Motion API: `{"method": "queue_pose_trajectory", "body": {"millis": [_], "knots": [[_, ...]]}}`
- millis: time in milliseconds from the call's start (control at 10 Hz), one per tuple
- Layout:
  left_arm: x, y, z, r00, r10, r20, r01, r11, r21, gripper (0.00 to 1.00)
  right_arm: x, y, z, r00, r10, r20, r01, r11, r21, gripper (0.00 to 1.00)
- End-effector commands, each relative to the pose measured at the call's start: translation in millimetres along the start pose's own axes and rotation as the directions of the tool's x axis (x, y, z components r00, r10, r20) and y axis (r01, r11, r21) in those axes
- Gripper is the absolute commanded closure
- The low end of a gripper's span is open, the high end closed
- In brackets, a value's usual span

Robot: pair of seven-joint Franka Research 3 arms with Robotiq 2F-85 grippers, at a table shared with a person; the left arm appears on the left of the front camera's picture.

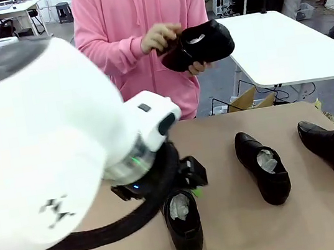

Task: Organize the shoes by placing them on the stand.
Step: Place the Shoe from the middle of the table onto the Shoes Stand.

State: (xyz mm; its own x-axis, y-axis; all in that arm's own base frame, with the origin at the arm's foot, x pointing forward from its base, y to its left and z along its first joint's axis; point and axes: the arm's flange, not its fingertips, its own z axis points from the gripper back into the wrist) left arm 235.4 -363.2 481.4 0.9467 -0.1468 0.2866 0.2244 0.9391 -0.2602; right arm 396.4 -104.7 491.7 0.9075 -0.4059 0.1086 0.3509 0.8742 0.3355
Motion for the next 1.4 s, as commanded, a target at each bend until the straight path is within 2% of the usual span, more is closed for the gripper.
{"method": "queue_pose_trajectory", "body": {"millis": [0, 200, 600, 800, 1100, 1300], "knots": [[26.0, -19.0, -30.5, 1.000, 0.003, -0.021, -0.001, 0.996, 0.090, 0.00, -4.3, 13.5, 1.1, 1.000, 0.007, 0.008, -0.007, 1.000, -0.001, 0.00], [39.5, -33.1, -63.5, 0.999, 0.005, -0.039, 0.001, 0.989, 0.145, 0.00, -4.3, 13.5, 1.1, 1.000, 0.007, 0.008, -0.007, 1.000, -0.001, 0.00], [52.2, -55.3, -115.0, 0.993, 0.061, -0.104, -0.042, 0.984, 0.171, 0.00, -4.3, 13.5, 1.1, 1.000, 0.007, 0.008, -0.007, 1.000, -0.001, 0.00], [54.1, -57.5, -134.4, 0.988, 0.104, -0.118, -0.081, 0.979, 0.185, 0.00, -4.3, 13.5, 1.1, 1.000, 0.007, 0.008, -0.007, 1.000, -0.001, 0.00], [57.3, -46.1, -155.4, 0.984, 0.166, -0.064, -0.148, 0.963, 0.226, 0.00, -4.3, 13.5, 1.1, 1.000, 0.007, 0.008, -0.007, 1.000, -0.001, 0.00], [54.7, -42.6, -167.1, 0.981, 0.169, -0.092, -0.141, 0.957, 0.252, 0.00, -4.3, 13.5, 1.1, 1.000, 0.007, 0.008, -0.007, 1.000, -0.001, 0.00]]}}
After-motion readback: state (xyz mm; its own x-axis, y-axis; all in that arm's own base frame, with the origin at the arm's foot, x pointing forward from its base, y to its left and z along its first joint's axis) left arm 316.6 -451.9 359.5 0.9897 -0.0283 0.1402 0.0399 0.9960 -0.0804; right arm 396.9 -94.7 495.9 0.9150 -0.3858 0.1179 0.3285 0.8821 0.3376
